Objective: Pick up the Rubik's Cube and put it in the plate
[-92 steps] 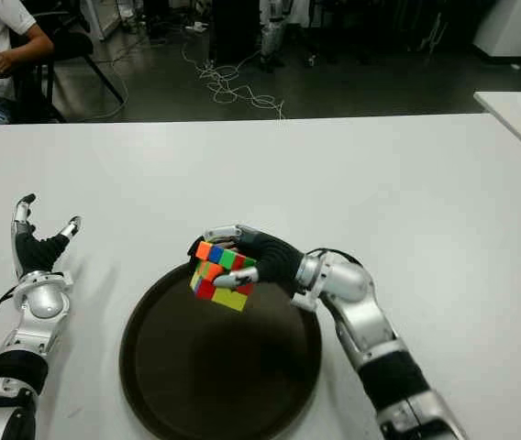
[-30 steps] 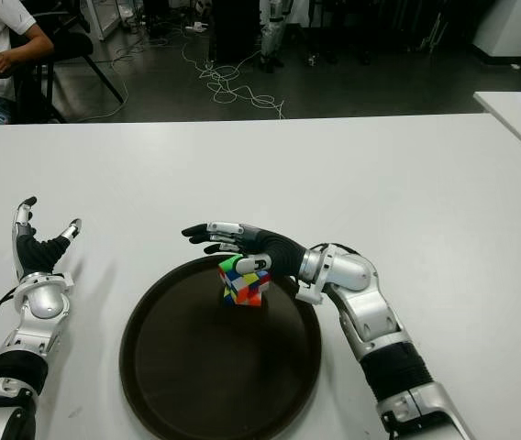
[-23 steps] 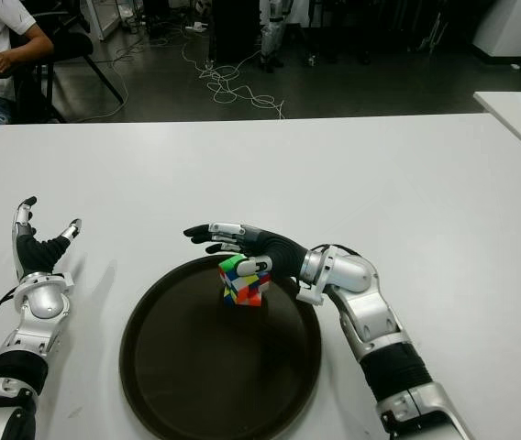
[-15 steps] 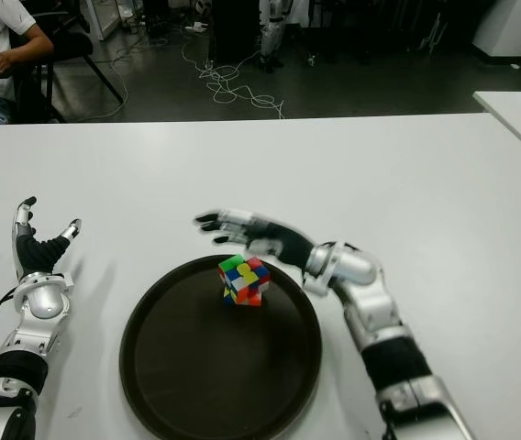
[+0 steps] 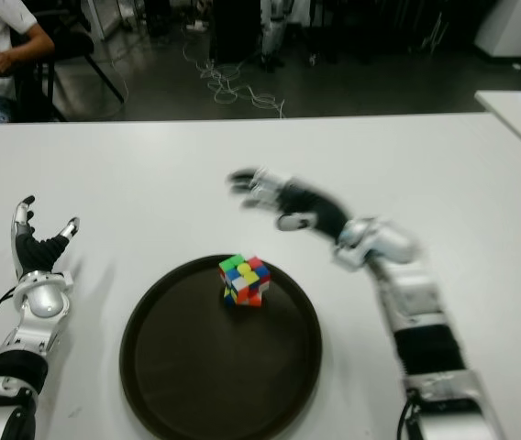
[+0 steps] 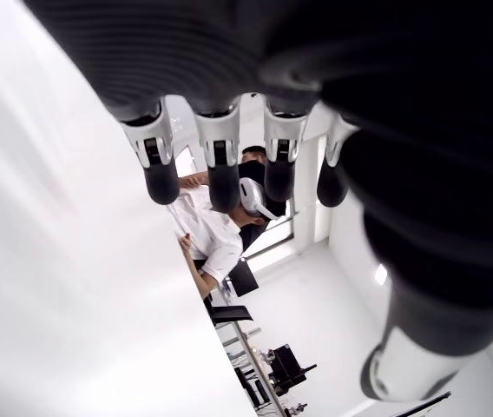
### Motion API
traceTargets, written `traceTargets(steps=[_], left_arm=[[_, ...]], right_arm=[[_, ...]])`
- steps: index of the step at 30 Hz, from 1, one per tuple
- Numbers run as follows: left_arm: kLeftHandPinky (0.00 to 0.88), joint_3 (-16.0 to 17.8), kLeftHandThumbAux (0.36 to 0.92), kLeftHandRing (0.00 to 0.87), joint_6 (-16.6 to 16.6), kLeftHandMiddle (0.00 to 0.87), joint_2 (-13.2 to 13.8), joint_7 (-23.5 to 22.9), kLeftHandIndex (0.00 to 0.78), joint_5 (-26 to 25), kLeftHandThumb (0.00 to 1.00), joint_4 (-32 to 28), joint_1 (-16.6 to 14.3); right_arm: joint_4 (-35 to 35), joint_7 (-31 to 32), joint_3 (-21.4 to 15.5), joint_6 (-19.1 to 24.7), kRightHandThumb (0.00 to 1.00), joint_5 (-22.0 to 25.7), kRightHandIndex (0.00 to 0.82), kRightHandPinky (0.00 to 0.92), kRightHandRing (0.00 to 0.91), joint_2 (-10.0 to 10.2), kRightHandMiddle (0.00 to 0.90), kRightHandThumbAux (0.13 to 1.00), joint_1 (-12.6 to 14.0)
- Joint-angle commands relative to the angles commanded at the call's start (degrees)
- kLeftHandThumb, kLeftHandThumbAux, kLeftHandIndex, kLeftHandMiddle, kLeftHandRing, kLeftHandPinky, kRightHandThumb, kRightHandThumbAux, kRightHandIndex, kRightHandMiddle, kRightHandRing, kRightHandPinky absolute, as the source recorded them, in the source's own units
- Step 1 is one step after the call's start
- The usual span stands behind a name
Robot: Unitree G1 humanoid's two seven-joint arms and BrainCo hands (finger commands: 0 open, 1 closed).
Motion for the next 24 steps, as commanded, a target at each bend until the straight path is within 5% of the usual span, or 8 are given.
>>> traceTargets(steps=[13, 19, 24], left_arm=[[0.039, 0.2, 0.760, 0.046, -0.4, 0.060, 0.4, -0.8, 0.046, -0.4, 0.000, 0.5, -0.1], [0.042, 0.1, 0.750, 0.055, -0.5, 0.067, 0.6, -0.2, 0.050, 0.1, 0.000, 0.5, -0.1], [0.053, -0.2, 0.737, 0.067, -0.9, 0.078, 0.9, -0.1, 0.058, 0.5, 0.000, 0.6, 0.0]], right_arm=[[16.1, -3.5, -6.9, -17.4, 0.000, -2.9, 0.001, 0.000, 0.000, -0.6, 0.000, 0.676, -2.9], [22.8, -10.8, -7.7, -23.7, 0.000, -9.2, 0.000, 0.000, 0.000, -2.1, 0.000, 0.651, -4.2], [36.4, -22.0, -7.5, -29.5, 0.000, -16.6, 0.000, 0.000, 0.000, -3.0, 0.000, 0.635, -7.3]])
